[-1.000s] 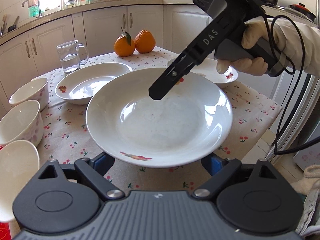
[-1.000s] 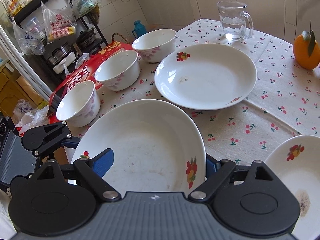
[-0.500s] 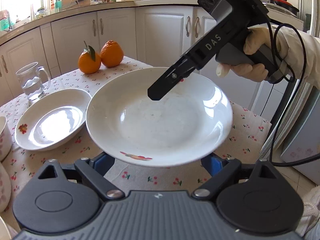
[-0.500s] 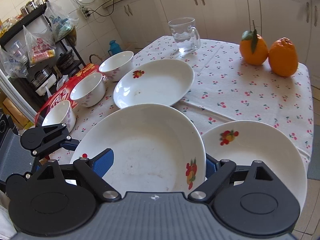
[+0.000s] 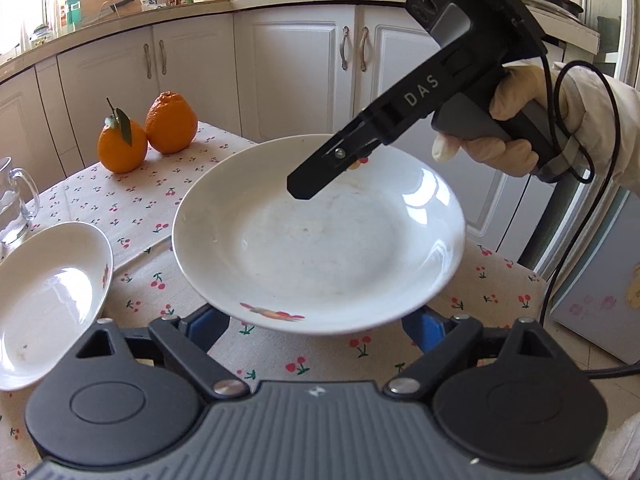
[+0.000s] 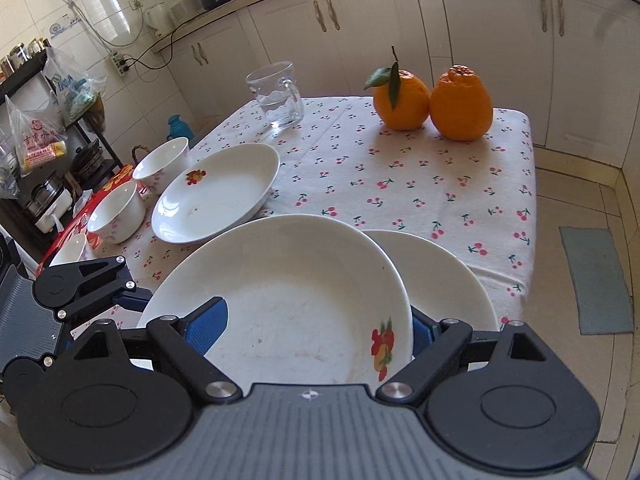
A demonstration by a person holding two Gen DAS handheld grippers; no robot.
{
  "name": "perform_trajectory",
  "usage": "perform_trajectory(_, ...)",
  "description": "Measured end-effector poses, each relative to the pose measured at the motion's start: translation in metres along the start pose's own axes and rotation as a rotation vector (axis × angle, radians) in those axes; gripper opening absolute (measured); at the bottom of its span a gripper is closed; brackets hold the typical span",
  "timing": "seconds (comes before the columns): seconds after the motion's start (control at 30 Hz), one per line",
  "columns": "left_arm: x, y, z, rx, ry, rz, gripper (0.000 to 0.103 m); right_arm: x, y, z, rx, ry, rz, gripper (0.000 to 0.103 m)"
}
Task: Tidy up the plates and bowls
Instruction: 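Lift the flower plate with the right tool and carry it over the stained plate, then lower the flower plate onto the stained plate and open the right tool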
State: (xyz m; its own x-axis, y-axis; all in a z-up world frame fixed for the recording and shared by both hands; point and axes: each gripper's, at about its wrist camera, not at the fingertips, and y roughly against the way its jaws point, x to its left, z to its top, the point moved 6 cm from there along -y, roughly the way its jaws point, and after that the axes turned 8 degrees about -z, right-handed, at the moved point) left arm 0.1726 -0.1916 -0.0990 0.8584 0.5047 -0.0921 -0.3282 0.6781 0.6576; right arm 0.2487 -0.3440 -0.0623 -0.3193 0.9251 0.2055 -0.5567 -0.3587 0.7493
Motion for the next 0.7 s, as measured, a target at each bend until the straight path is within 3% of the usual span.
perform_trajectory(0.7, 0.010, -0.027, 0.013, 0.033, -0.012, -0.010, 0.092, -0.034, -0.009, -0.013, -0.004, -0.074, -0.031, 0.093)
